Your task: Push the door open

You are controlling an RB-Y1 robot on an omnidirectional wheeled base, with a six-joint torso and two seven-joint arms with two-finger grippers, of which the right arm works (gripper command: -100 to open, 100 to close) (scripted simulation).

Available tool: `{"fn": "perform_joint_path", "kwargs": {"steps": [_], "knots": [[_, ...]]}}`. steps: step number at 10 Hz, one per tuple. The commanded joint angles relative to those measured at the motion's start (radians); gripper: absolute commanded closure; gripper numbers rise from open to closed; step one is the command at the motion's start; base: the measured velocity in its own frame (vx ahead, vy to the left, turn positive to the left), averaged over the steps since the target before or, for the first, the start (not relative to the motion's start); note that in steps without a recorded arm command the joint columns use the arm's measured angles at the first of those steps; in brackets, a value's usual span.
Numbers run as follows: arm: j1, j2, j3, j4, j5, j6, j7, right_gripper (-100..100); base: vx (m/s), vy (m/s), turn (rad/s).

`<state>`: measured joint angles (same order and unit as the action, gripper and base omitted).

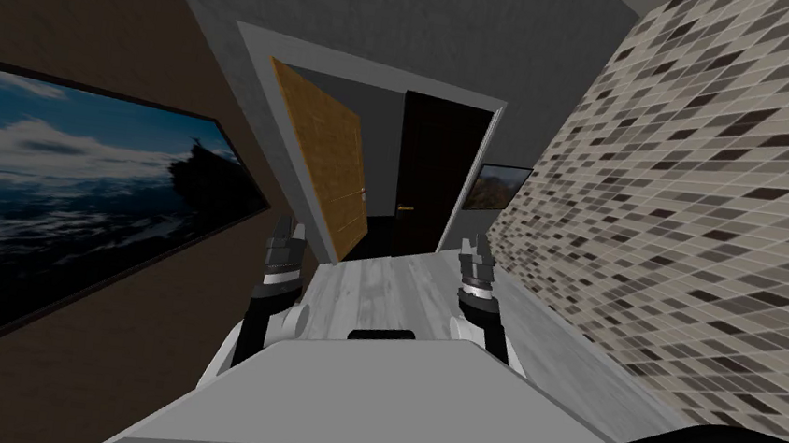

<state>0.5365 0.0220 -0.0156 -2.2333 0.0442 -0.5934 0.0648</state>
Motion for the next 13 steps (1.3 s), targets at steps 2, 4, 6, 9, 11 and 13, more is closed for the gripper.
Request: {"fn": "perform_joint_path", "kwargs": {"steps": [2,4,6,9,11,13], "knots": [[-0.037,-0.012,-0.002,0.060,-0.002,0.002,-0.008,-100,0.087,-0.027,0.034],[-0.063,-0.019,-0.004,0.100,-0.003,0.004,-0.013,-100,0.093,0.005,0.013],[-0.097,-0.029,-0.005,0.155,-0.005,0.006,-0.020,-100,0.092,-0.009,0.028],[-0.157,-0.044,-0.009,0.244,-0.007,0.010,-0.033,-100,0.093,-0.014,0.028],[-0.179,-0.049,-0.010,0.285,-0.008,0.012,-0.037,-100,0.054,-0.013,0.022],[-0.228,-0.060,-0.013,0.358,-0.011,0.015,-0.048,-100,0.079,-0.022,0.040]]}}
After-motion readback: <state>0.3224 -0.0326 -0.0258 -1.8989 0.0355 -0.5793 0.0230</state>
